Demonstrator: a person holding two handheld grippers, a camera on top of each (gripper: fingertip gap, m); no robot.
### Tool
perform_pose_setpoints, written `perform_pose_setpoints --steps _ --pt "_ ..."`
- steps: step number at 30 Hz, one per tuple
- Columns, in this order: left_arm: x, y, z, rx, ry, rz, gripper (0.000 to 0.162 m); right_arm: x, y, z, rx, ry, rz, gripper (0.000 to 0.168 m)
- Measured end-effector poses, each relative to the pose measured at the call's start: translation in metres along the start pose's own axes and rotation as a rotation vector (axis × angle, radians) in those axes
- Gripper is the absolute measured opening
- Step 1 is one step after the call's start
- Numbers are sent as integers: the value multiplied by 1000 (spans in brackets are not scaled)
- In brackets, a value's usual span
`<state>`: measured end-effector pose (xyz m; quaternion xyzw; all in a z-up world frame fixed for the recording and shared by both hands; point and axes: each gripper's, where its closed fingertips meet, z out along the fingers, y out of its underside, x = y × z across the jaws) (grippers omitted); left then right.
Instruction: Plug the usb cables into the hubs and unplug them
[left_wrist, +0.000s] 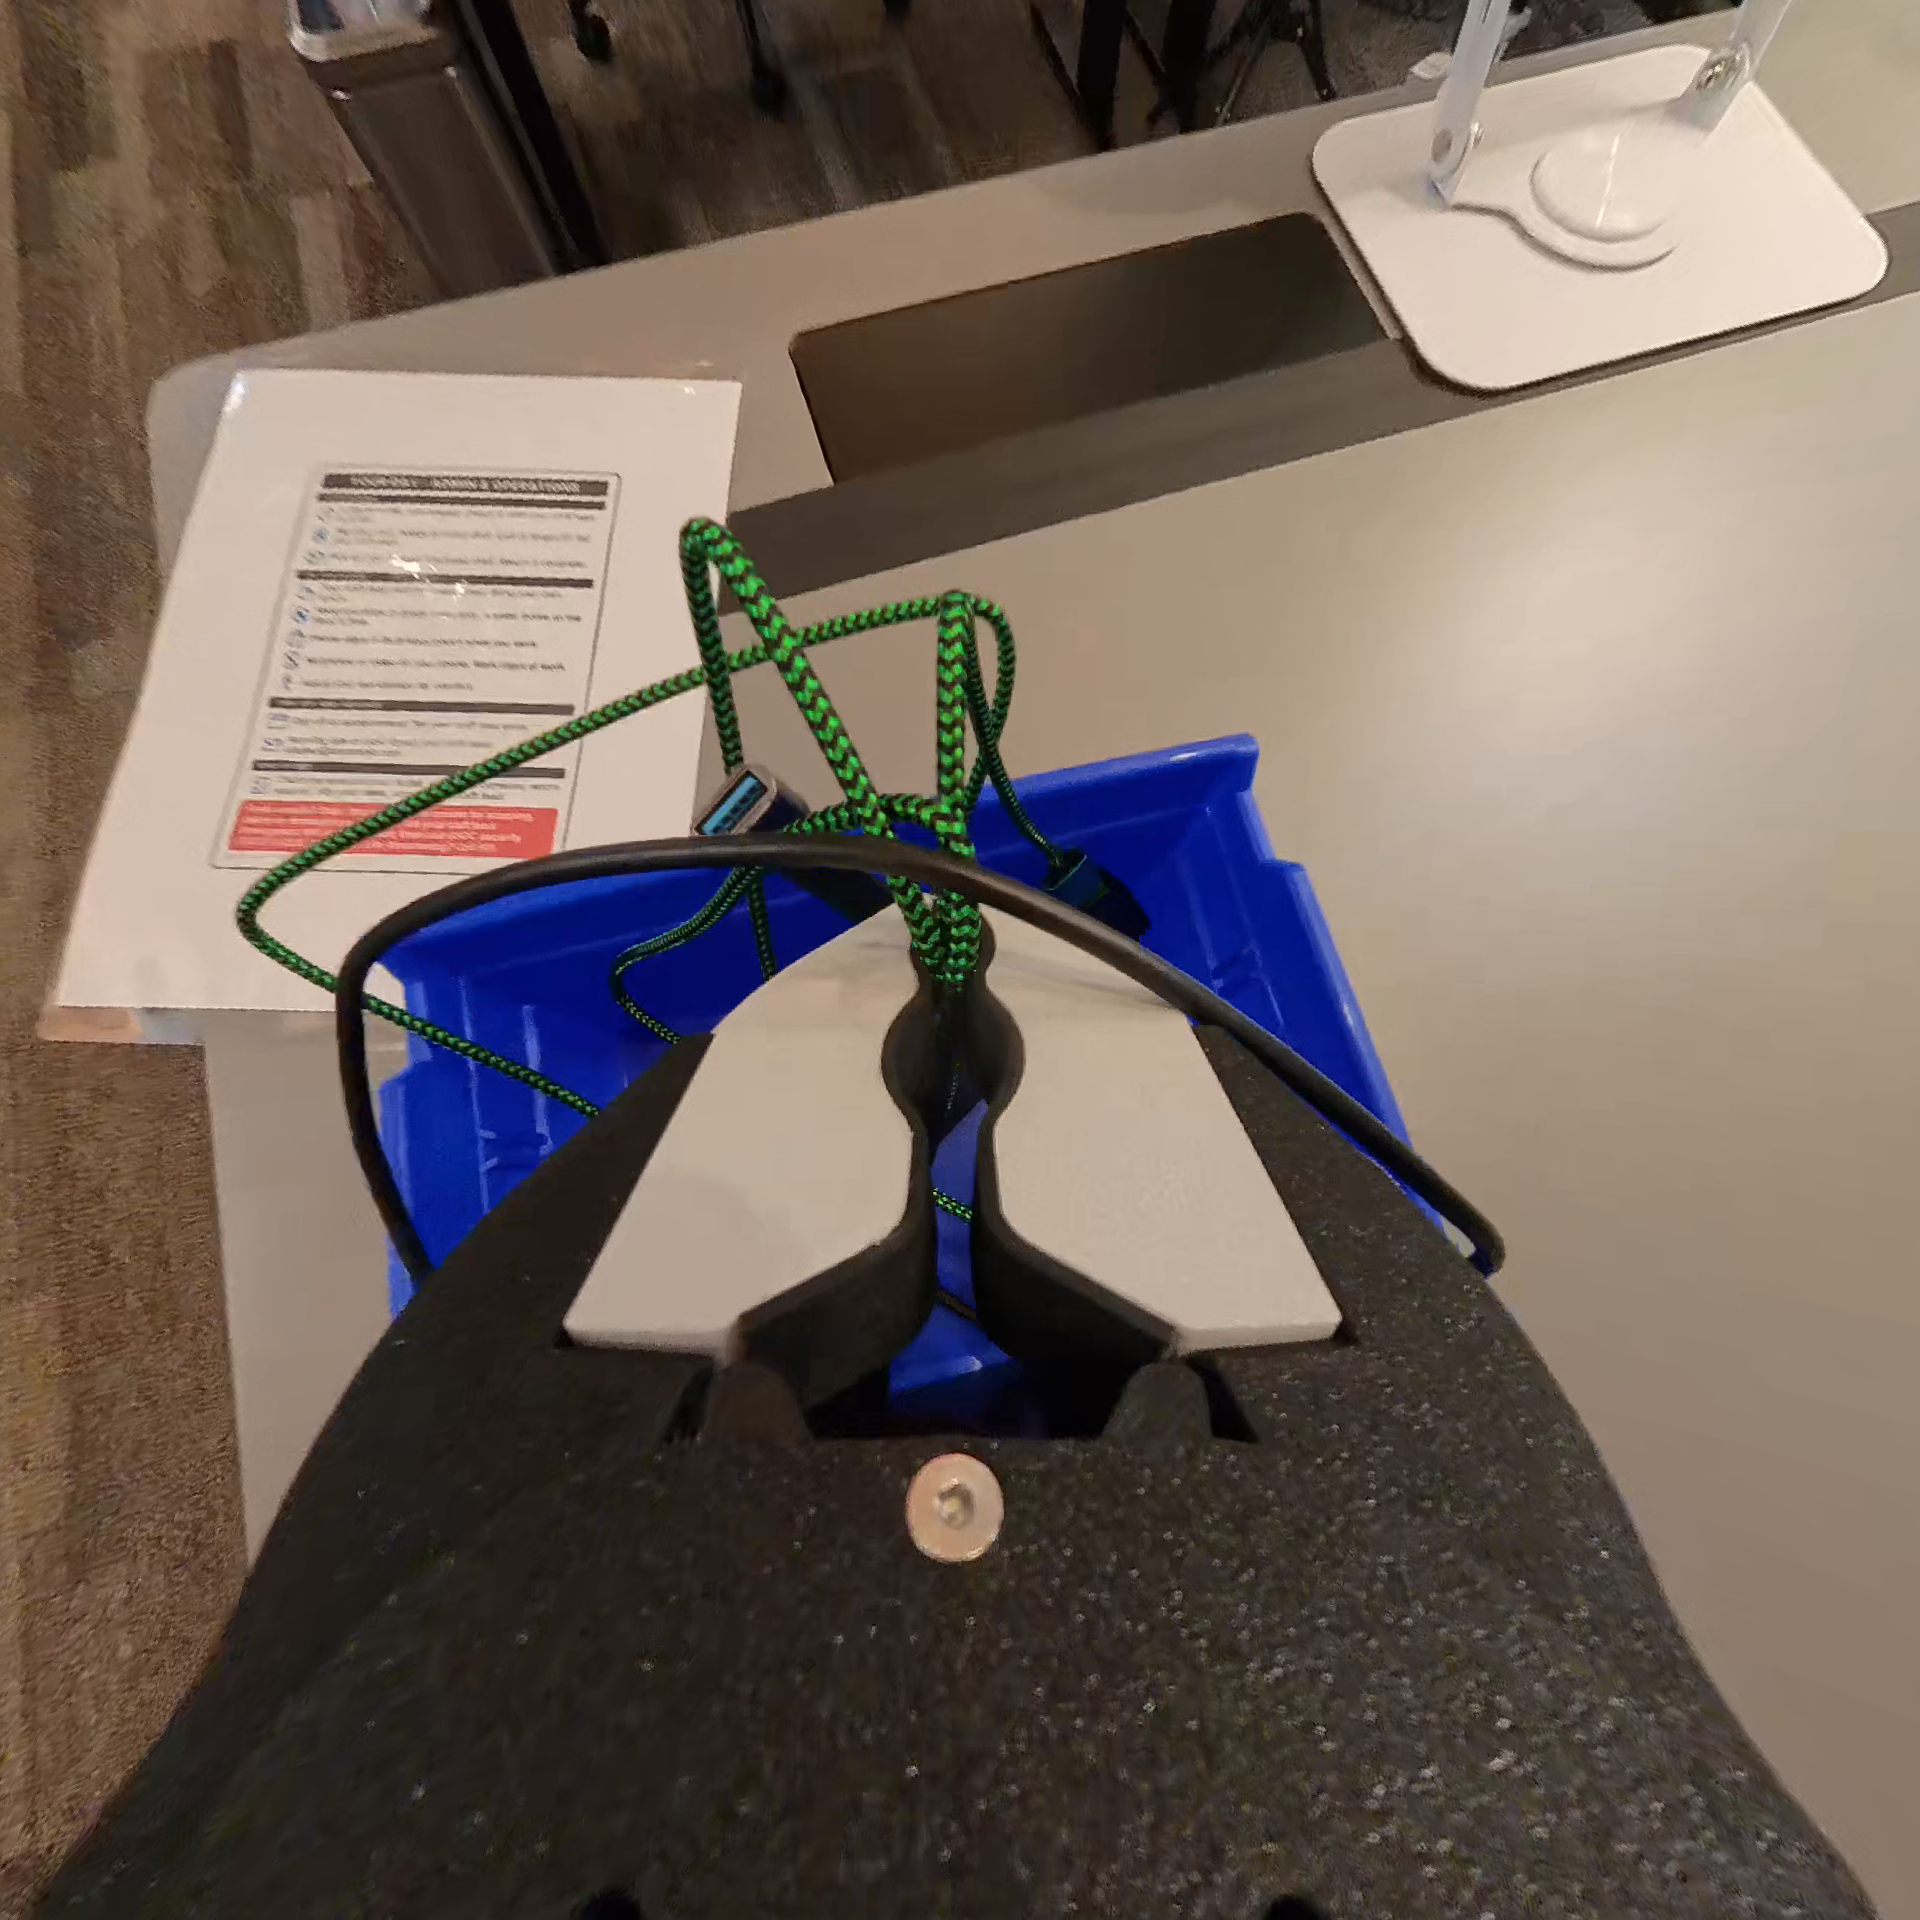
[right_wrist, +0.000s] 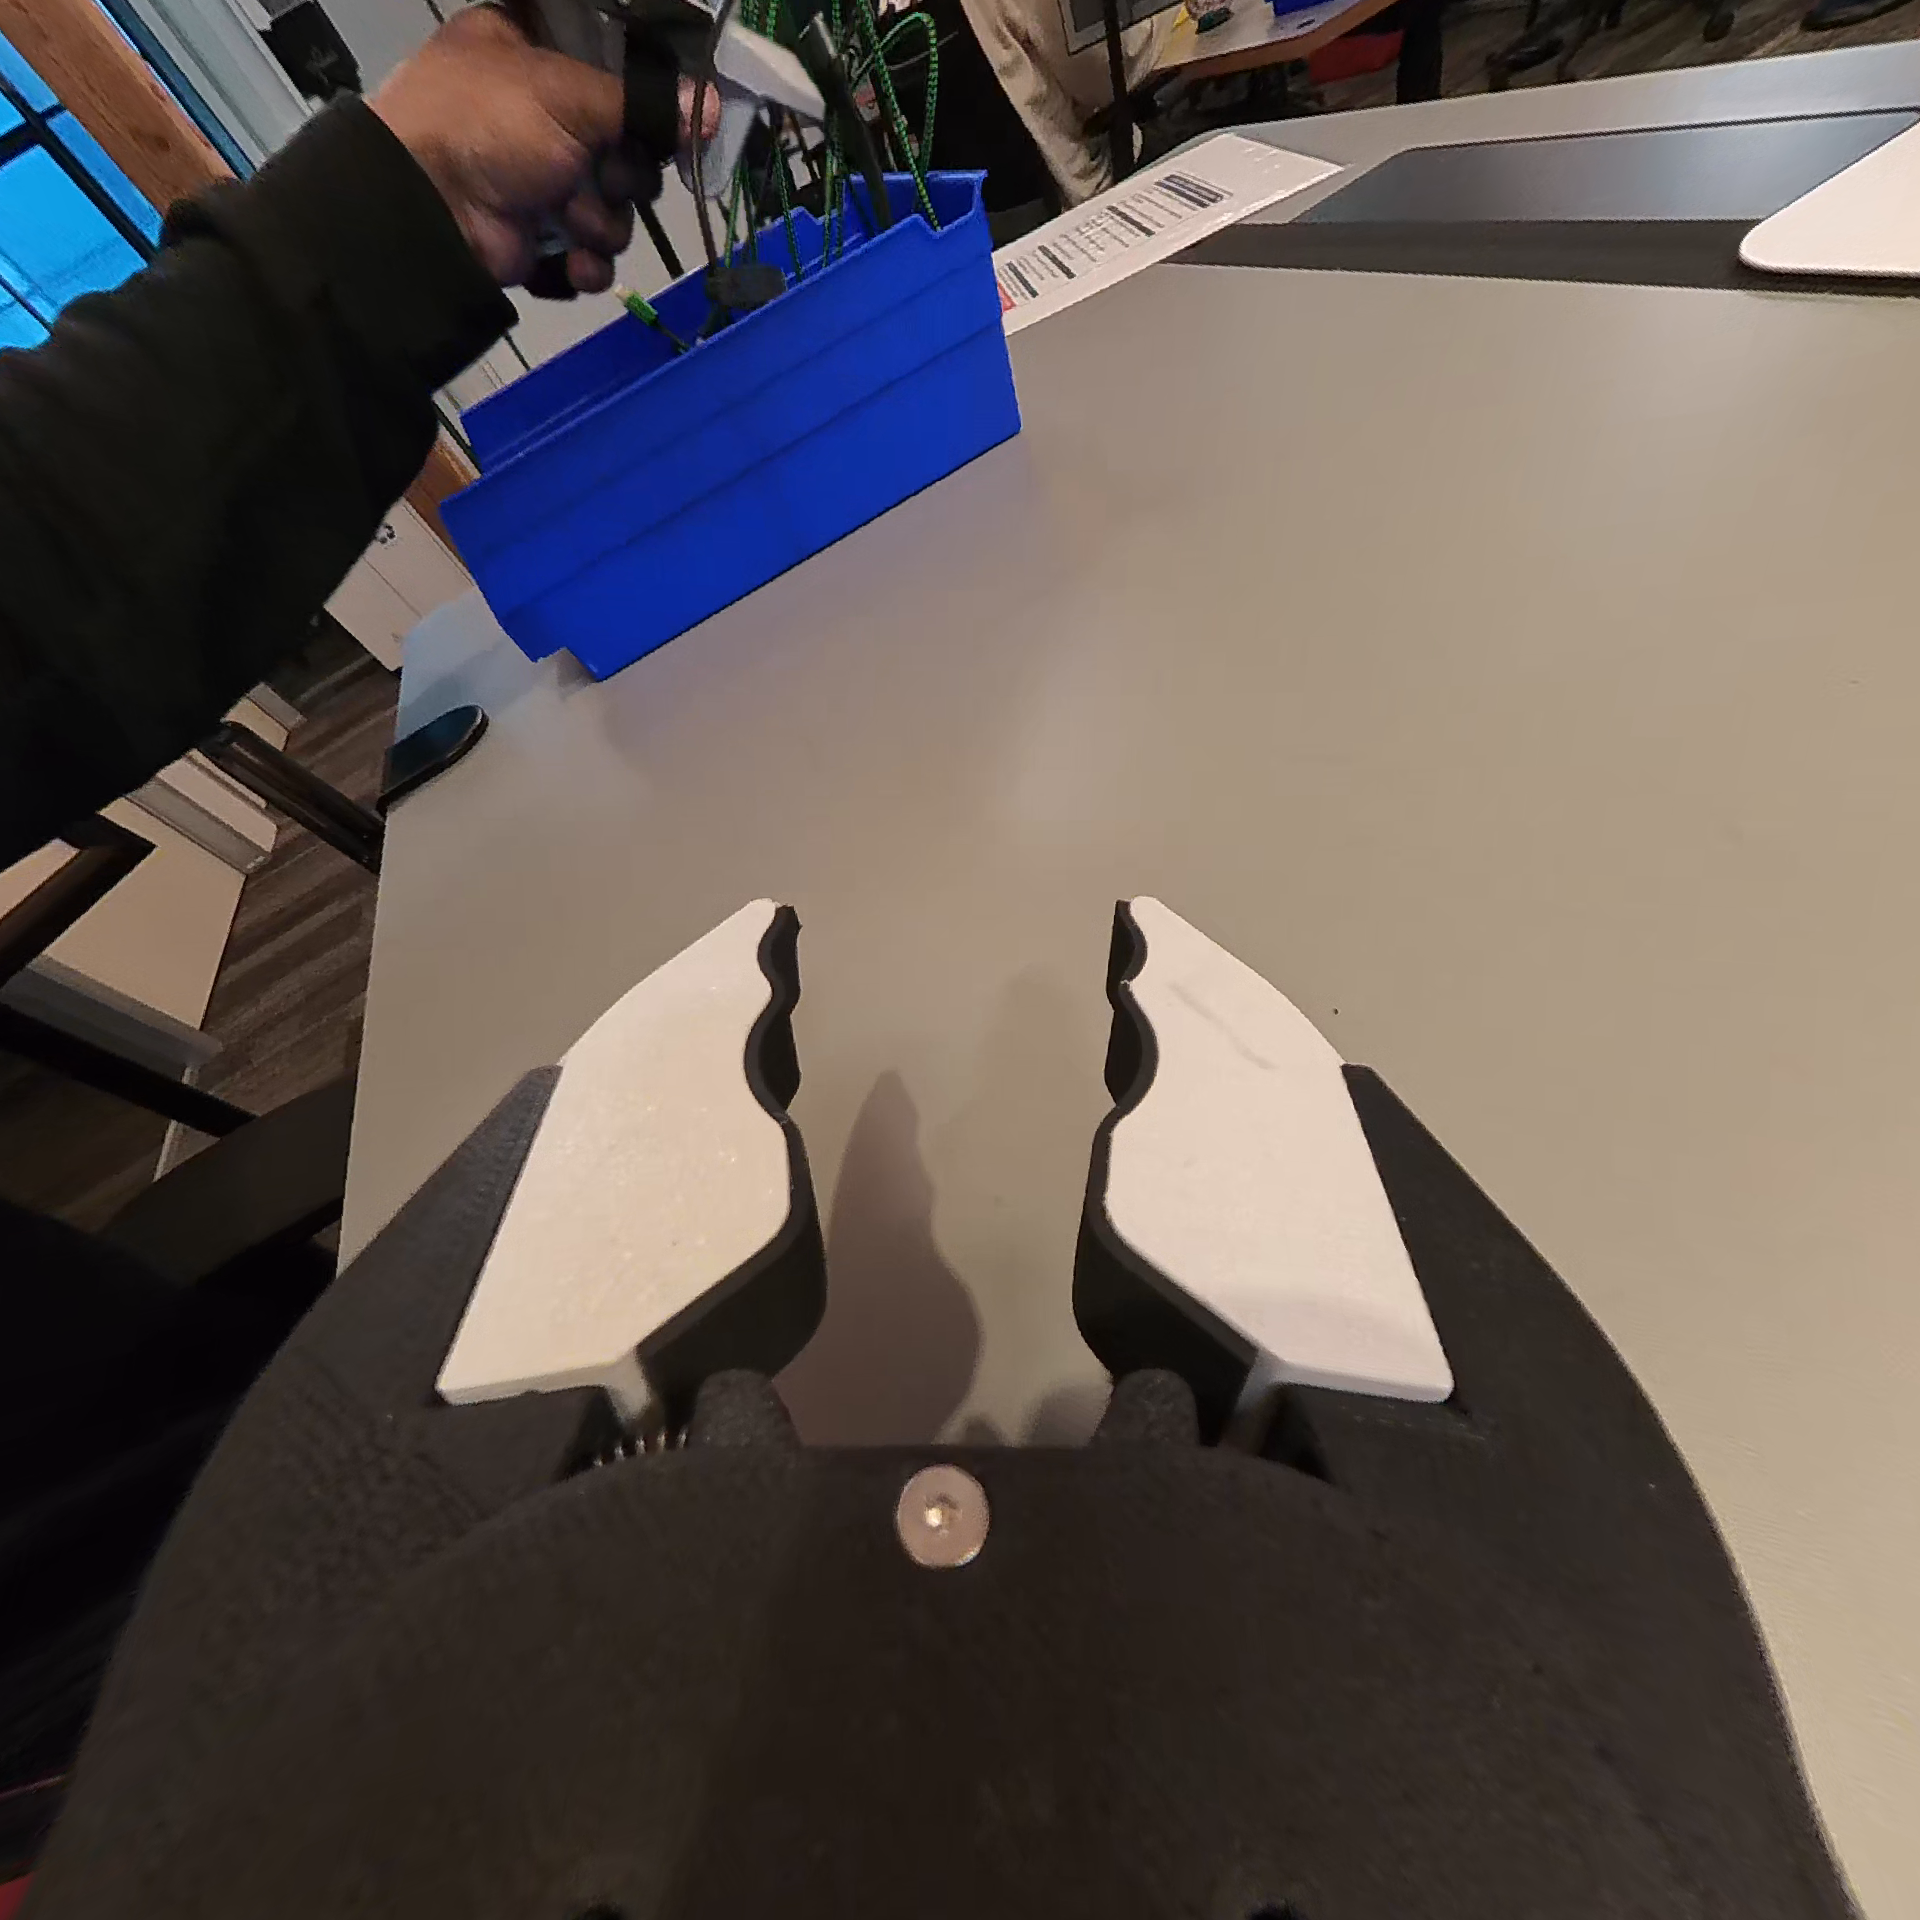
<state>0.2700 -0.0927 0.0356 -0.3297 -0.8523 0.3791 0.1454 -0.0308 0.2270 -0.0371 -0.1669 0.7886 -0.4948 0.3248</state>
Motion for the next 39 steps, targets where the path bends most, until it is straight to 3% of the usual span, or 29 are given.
perform_pose_setpoints --steps 1,7,19,24,33,36,39 --pt "0 -3 -3 7 -11 4 0 -1 0 0 -1 1 -5 57" --pt "0 -43 -45 93 -88 52 0 -1 0 0 -2 1 -5 57" --pt "29 -165 -180 344 -237 198 0 -1 1 0 -5 2 -4 57" --pt "81 -222 -237 465 -238 299 0 -1 1 0 -7 5 -8 57" --pt "222 -306 -330 688 -169 520 0 2 -2 -2 17 13 6 57" --pt "256 -320 -346 722 -126 542 0 3 -3 -5 30 15 14 58" --pt "278 -321 -332 696 -63 527 0 11 -8 -14 56 74 -15 63"
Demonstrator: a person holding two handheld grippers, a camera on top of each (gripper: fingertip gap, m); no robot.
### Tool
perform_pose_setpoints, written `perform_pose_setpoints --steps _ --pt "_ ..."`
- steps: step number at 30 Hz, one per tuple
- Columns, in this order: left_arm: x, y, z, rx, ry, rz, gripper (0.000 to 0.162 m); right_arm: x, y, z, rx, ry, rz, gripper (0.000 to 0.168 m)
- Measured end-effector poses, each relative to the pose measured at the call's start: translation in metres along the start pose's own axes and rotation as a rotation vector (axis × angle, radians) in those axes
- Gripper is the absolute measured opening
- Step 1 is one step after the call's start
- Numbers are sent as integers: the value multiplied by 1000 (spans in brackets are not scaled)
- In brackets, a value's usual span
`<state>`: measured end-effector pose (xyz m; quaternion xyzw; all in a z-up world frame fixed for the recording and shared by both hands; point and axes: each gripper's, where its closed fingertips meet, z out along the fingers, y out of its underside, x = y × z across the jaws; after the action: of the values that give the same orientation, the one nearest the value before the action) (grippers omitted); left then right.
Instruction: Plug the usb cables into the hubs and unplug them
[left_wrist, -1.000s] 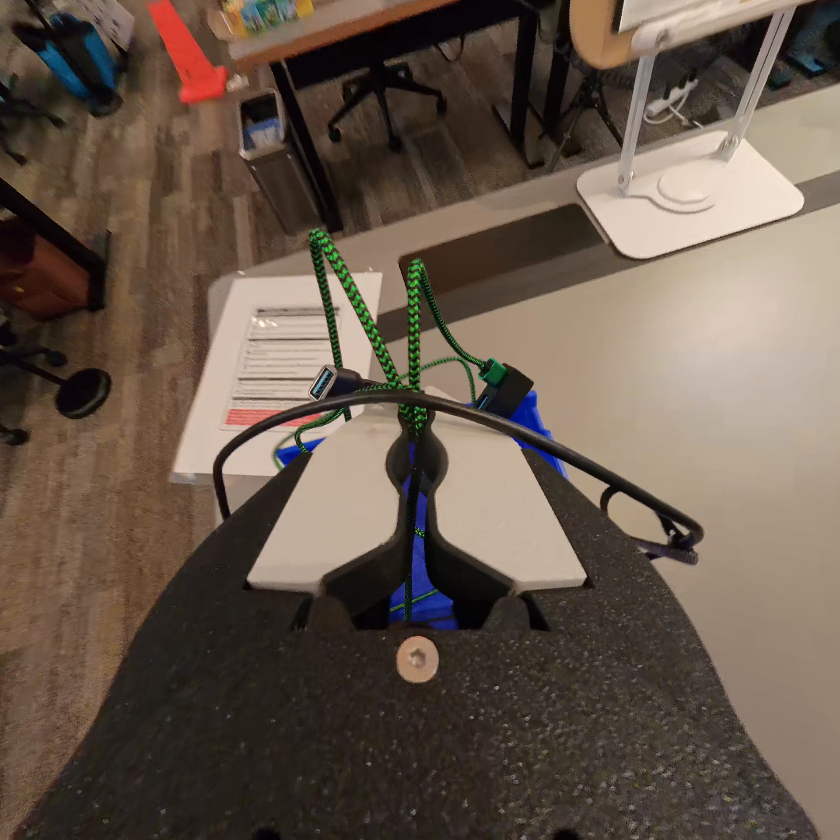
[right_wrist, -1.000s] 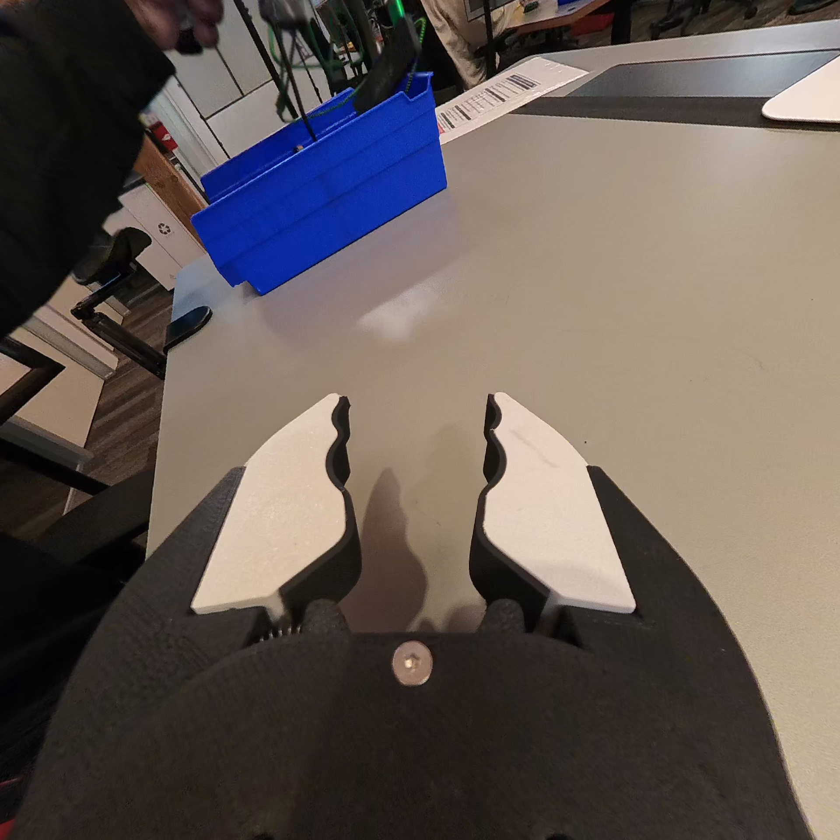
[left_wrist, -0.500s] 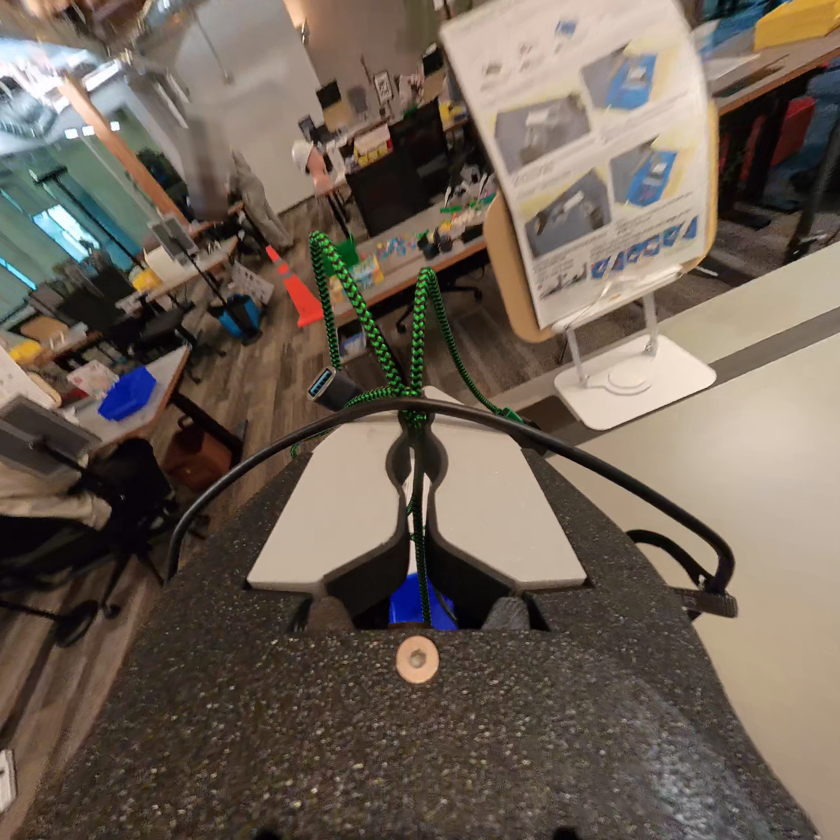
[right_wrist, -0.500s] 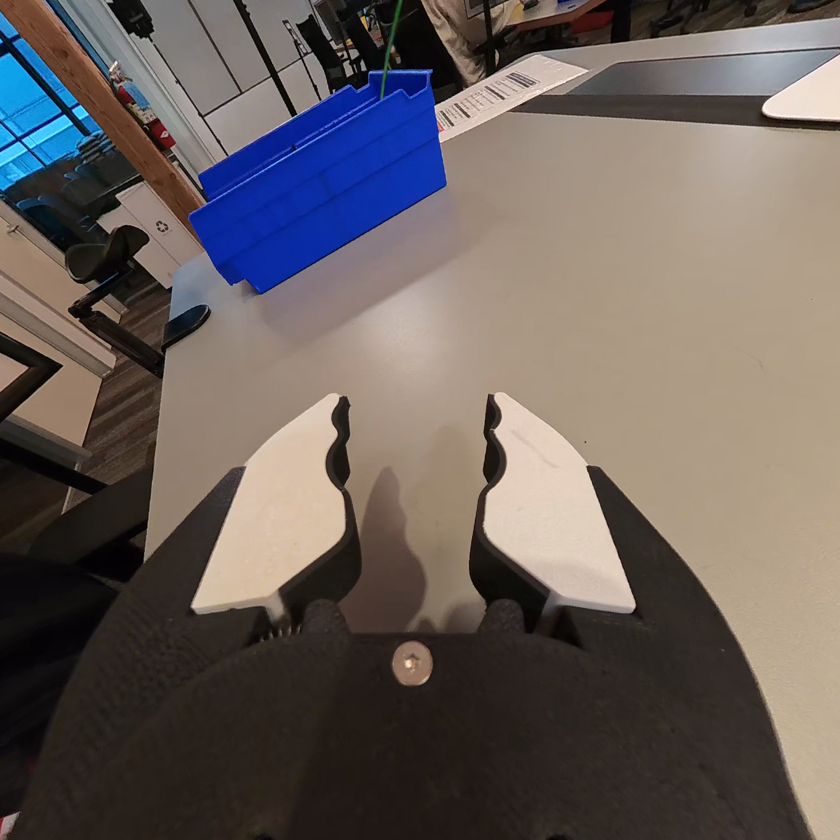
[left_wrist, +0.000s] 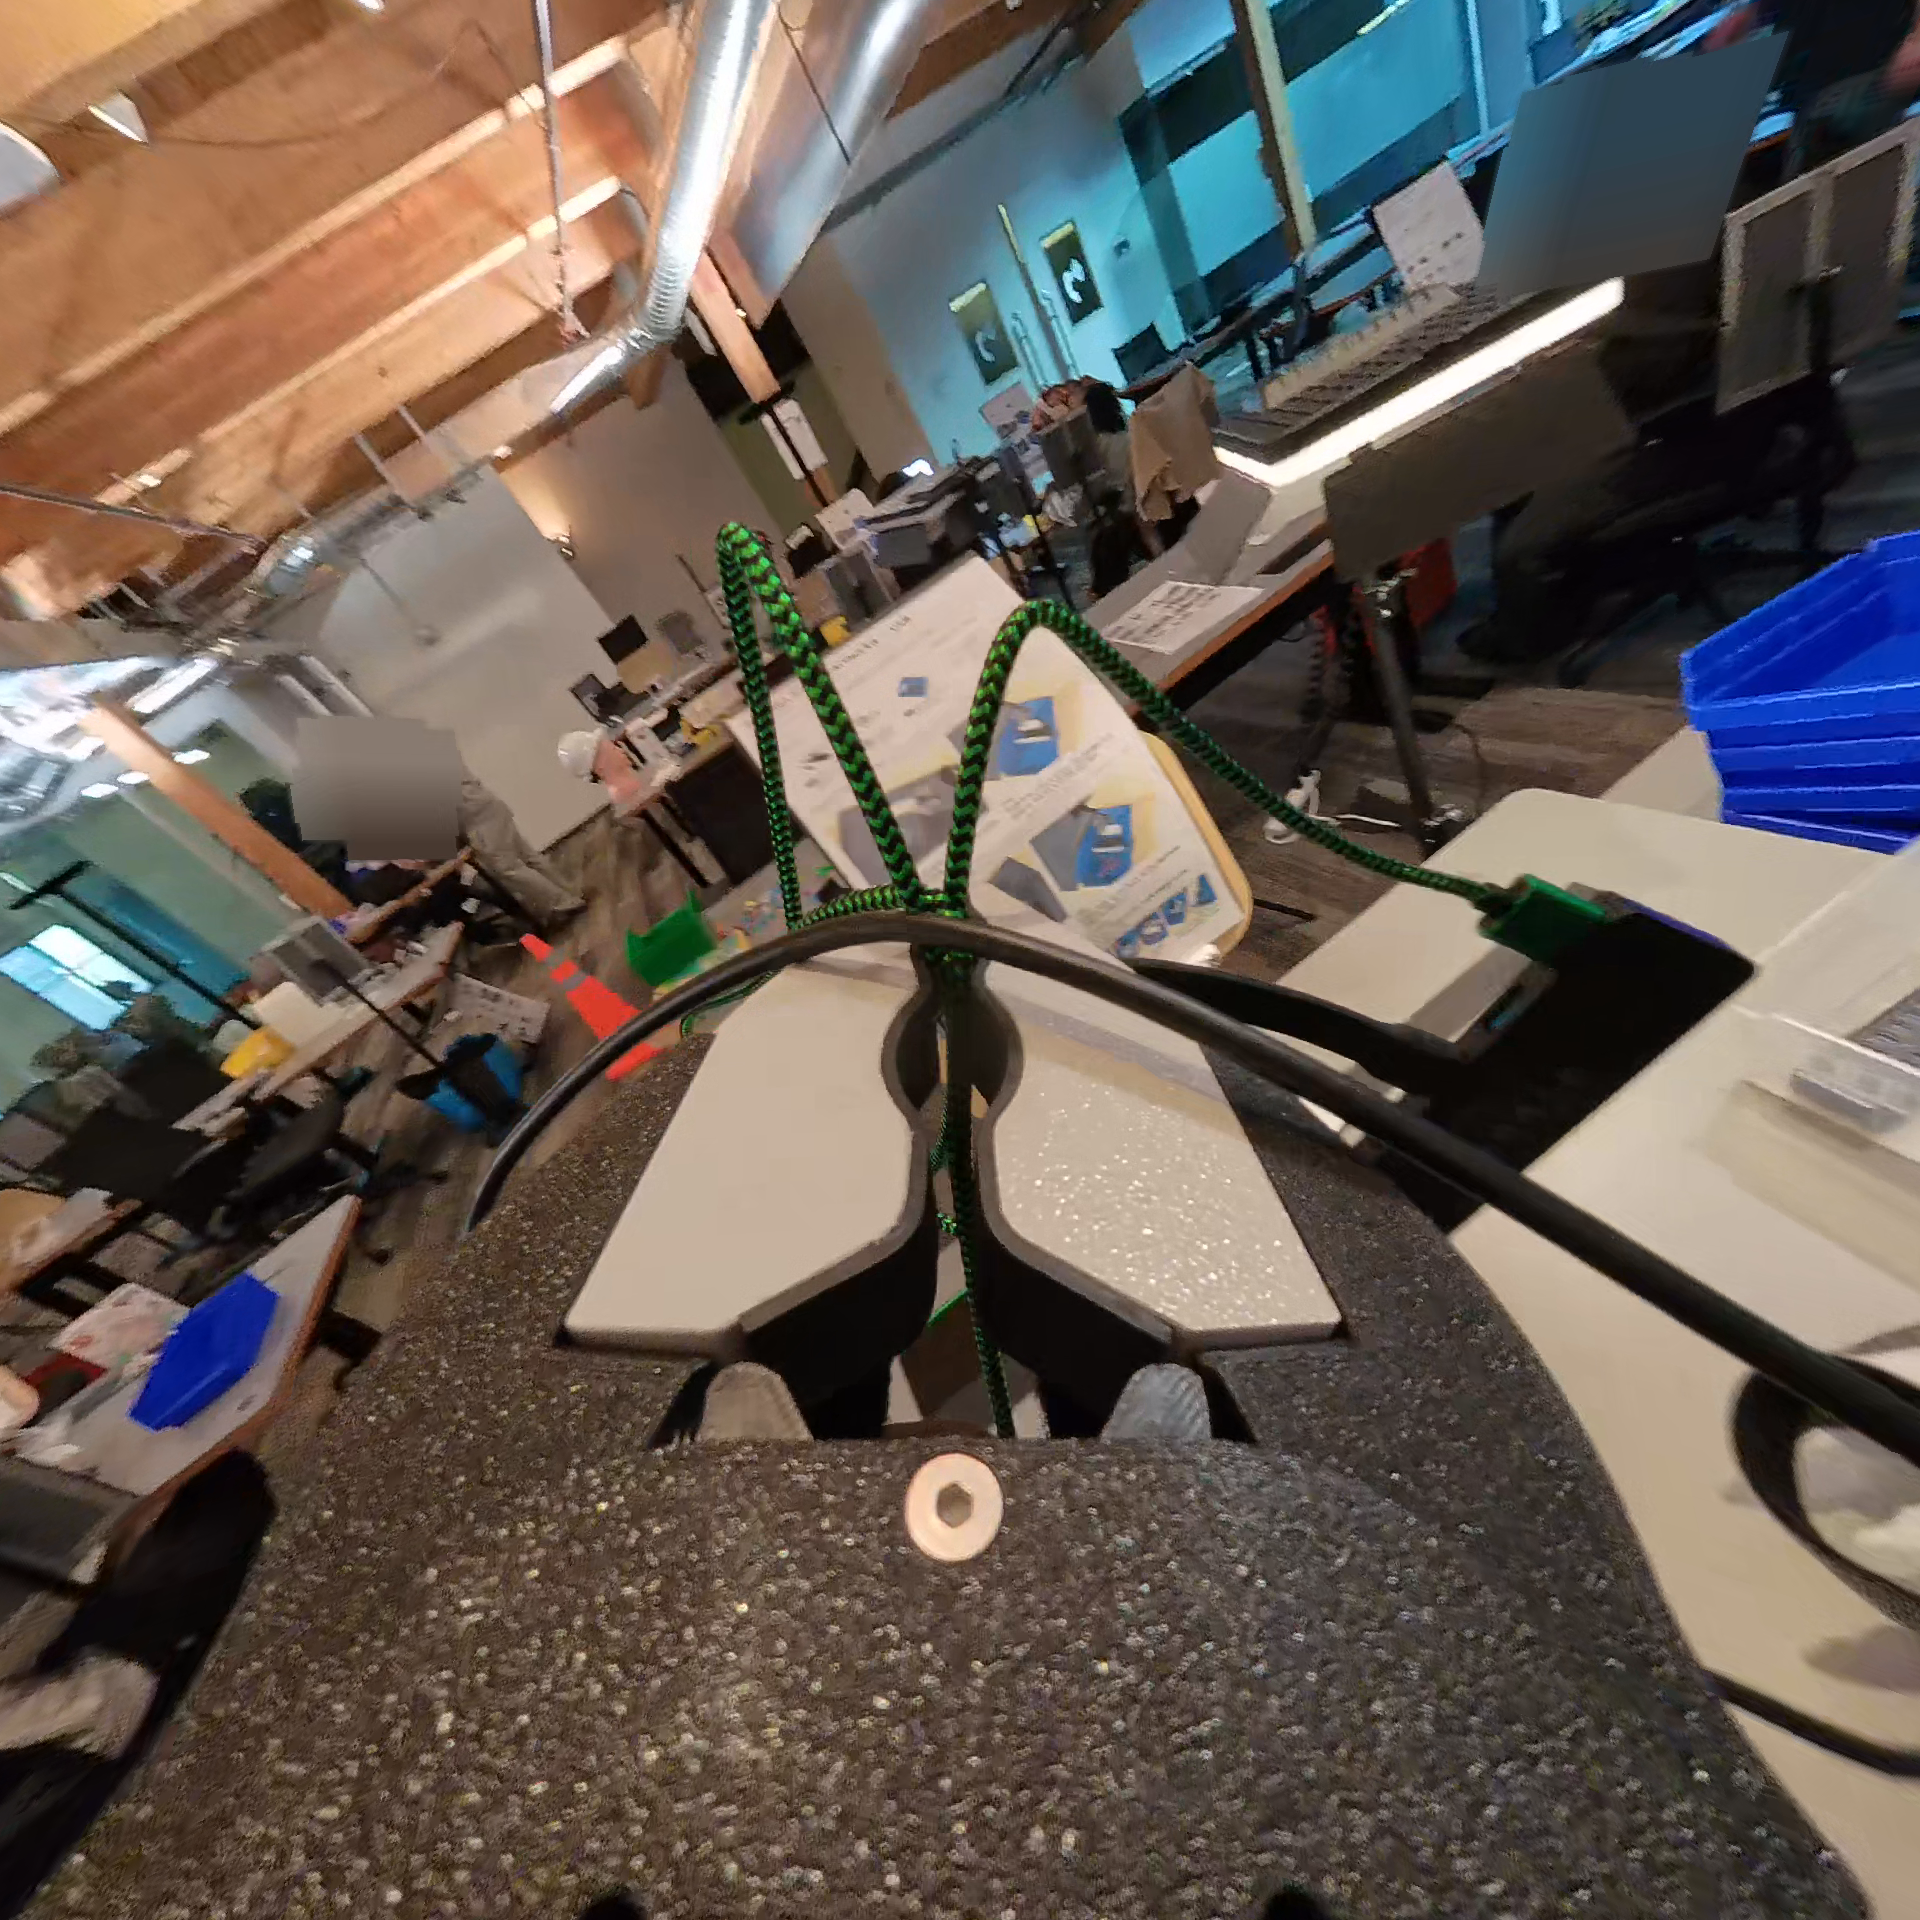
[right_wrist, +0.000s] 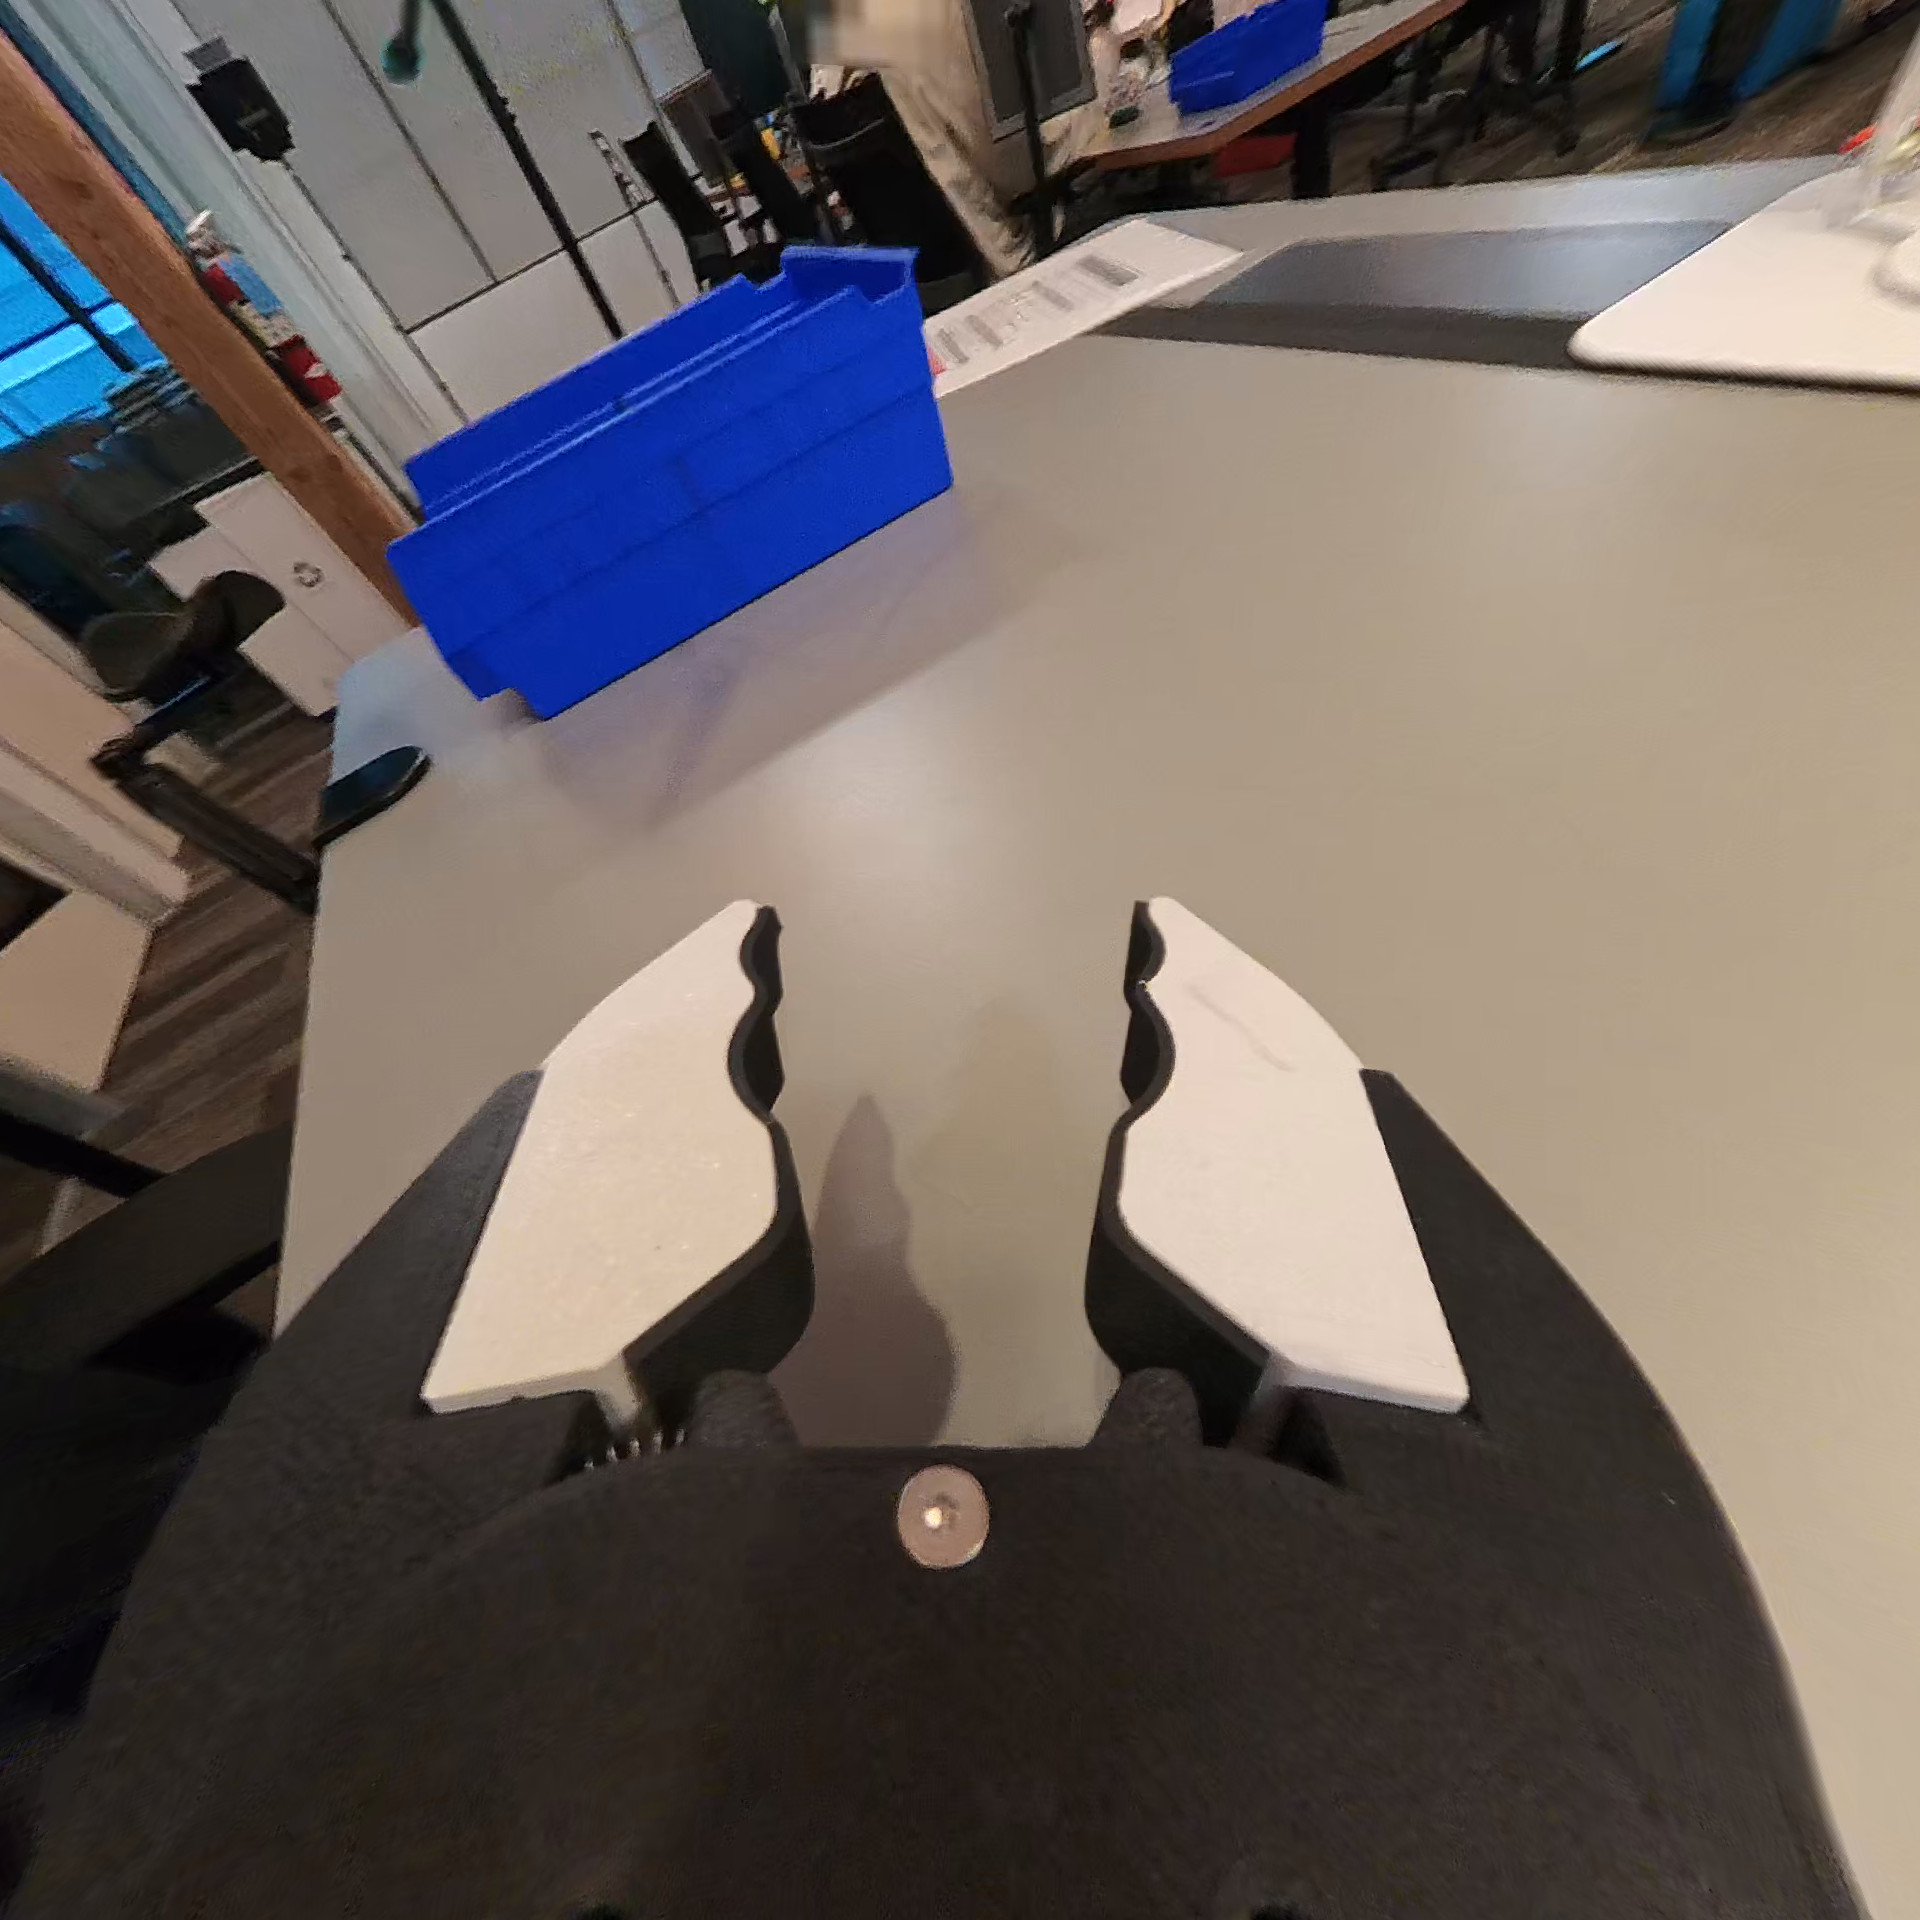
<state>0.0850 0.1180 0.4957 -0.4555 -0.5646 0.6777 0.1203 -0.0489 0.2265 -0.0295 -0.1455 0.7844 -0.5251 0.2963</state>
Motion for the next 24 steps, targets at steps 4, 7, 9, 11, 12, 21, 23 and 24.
perform_pose_setpoints --steps 4,7,9,11,12,21,23,24 --pt "41 43 30 -65 126 -79 0 8 -25 -32 180 48 22 68" --pt "82 96 51 -147 232 -135 0 9 -29 -54 264 69 31 71" --pt "109 131 63 -198 281 -152 0 9 -22 -60 258 81 40 76" --pt "131 160 73 -234 327 -164 0 9 -14 -58 225 88 53 76" --pt "141 173 77 -244 351 -179 0 9 -9 -54 197 96 57 76" --pt "225 277 99 -314 572 -344 0 20 0 -35 72 119 98 76" --pt "242 295 100 -330 616 -367 0 21 -6 -31 57 112 96 76" --pt "251 303 100 -337 638 -376 0 22 -11 -30 50 117 81 76"
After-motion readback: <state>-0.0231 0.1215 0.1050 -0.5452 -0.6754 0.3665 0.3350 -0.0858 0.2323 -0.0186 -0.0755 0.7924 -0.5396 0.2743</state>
